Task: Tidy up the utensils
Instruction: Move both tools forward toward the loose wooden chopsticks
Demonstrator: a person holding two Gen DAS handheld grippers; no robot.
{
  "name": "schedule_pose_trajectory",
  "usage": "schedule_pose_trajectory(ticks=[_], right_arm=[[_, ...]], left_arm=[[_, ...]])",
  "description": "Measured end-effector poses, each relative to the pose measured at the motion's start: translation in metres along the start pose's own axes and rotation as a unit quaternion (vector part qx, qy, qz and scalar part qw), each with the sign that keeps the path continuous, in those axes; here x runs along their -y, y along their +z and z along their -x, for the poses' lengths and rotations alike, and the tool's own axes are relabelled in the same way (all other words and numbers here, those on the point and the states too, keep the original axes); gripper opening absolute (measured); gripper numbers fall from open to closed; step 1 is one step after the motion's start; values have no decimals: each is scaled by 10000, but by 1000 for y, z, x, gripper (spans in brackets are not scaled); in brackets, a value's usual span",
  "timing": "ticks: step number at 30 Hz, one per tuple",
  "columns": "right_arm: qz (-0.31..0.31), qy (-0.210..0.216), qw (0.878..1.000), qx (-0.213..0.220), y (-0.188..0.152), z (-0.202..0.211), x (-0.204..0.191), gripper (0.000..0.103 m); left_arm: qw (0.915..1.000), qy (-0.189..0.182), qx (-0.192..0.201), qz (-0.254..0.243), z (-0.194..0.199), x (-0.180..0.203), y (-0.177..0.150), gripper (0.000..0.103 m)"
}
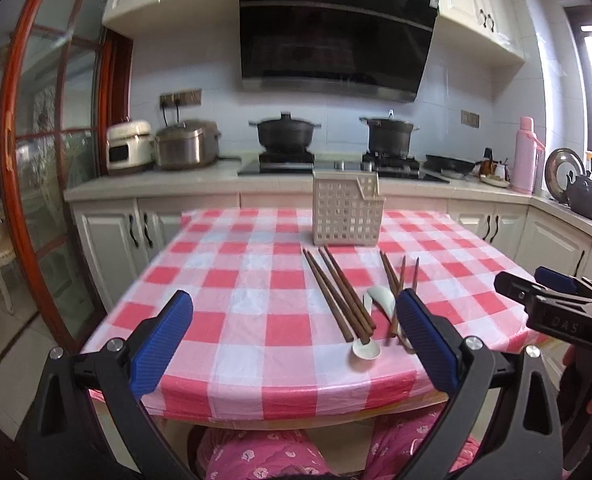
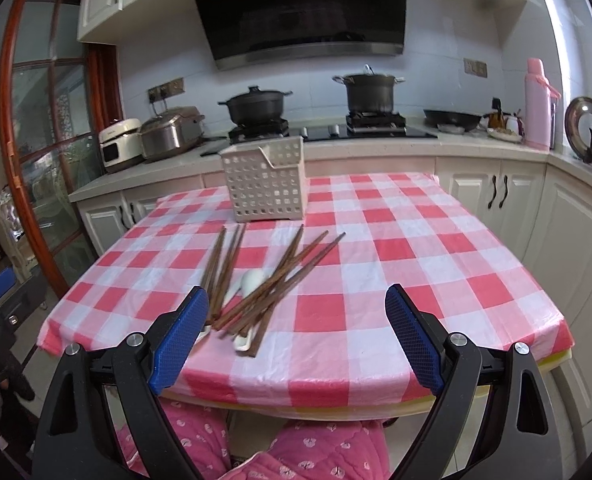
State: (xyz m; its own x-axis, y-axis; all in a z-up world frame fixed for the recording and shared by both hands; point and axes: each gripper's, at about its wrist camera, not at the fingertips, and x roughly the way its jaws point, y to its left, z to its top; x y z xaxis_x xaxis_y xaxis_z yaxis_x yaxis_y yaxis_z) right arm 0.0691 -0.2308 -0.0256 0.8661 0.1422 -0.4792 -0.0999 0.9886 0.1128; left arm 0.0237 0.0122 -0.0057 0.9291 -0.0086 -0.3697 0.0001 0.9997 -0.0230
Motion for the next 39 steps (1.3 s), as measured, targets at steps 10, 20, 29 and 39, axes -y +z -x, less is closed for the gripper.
schedule_pose_trajectory(ticks=[10, 20, 29, 39], right_arm=[[-643, -118, 9958, -633, 10, -86, 23, 85], [-761, -320, 9887, -1249, 26, -142, 25, 63], [-811, -429, 9782, -1865, 38, -192, 21, 45], [-693, -622, 9681, -2327, 41, -222, 19, 27]], left_arm=[[9989, 219, -371, 185, -86, -16, 11, 98], [9926, 142, -1189, 190, -165, -23, 19, 98], [9853, 54, -1702, 123, -221, -24, 27, 98], [9751, 137, -2202, 238, -269, -30, 26, 91]])
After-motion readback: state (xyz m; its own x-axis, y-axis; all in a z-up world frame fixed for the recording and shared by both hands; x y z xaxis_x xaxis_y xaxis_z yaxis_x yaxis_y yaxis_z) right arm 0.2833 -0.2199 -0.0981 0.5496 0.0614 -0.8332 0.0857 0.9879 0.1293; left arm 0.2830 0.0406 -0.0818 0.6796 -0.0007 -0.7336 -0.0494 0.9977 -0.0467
